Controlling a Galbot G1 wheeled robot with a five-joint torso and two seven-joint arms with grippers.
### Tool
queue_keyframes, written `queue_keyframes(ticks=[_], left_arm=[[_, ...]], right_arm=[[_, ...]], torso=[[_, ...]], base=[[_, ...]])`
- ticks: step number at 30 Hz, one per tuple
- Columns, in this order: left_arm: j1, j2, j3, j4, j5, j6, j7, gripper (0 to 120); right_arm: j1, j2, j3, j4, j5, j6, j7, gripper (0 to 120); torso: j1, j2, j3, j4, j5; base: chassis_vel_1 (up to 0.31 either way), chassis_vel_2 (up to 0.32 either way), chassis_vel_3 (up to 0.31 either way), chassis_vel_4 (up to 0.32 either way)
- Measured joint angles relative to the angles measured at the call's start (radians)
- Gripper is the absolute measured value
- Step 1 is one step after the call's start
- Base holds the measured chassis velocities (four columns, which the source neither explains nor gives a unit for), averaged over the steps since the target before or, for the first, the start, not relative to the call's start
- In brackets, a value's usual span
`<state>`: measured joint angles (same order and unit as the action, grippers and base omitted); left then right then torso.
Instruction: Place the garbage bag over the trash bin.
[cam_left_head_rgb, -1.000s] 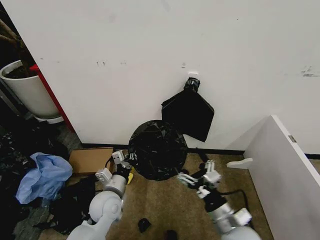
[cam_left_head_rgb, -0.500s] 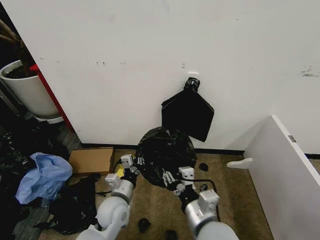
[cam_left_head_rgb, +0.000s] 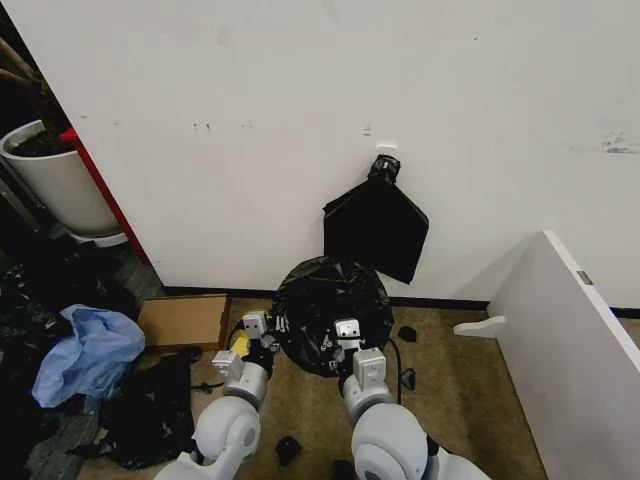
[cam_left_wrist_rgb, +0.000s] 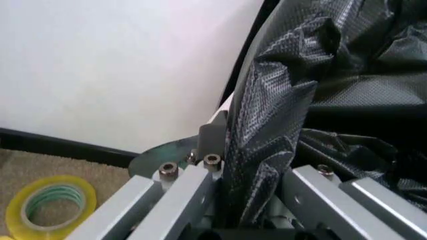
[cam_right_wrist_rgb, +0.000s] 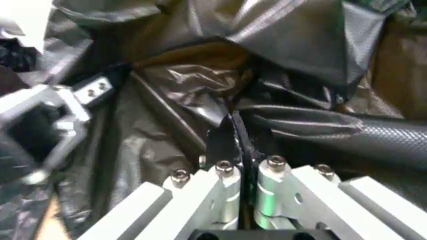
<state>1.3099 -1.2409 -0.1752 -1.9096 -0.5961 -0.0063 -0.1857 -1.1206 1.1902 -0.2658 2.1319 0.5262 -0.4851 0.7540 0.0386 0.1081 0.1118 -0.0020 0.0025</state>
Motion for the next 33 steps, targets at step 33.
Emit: queue_keyframes(ticks=[33], left_arm=[[0.086,0.028,-0.012,-0.039,0.118,-0.100,0.039,1]], right_arm=[[0.297,0.180,0.010,-0.435,0.119,-0.112,0.168,0]], torso=[[0.000,0.000,0.000,0.0002,0.0001]], base=[[0.000,0.000,0.000,0.000]])
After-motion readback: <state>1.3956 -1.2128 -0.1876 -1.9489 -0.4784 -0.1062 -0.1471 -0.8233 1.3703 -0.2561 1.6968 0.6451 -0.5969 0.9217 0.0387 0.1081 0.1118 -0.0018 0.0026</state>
